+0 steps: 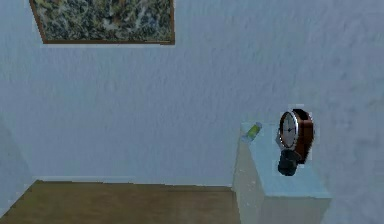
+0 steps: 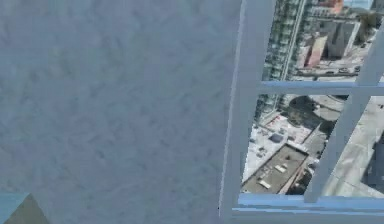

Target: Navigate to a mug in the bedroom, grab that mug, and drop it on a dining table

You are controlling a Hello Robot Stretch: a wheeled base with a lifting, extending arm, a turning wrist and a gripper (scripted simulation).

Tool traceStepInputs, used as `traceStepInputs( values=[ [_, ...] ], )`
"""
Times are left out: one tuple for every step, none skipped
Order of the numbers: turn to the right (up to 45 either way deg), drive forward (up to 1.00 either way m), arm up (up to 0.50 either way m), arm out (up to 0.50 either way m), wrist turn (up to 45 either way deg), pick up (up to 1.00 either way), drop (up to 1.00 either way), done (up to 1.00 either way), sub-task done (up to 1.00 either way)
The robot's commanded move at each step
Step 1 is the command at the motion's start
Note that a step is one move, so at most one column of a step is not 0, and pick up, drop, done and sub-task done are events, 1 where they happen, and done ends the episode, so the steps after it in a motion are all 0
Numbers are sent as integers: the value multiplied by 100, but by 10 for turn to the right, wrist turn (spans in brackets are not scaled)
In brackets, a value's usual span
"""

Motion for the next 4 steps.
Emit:
traceStepInputs(
  values=[
    [0, 55, 0, 0, 0, 0, 0, 0, 0],
    [-240, 0, 0, 0, 0, 0, 0, 0, 0],
    [0, 0, 50, 0, 0, 0, 0, 0, 0],
    [0, 0, 28, 0, 0, 0, 0, 0, 0]
  ],
)
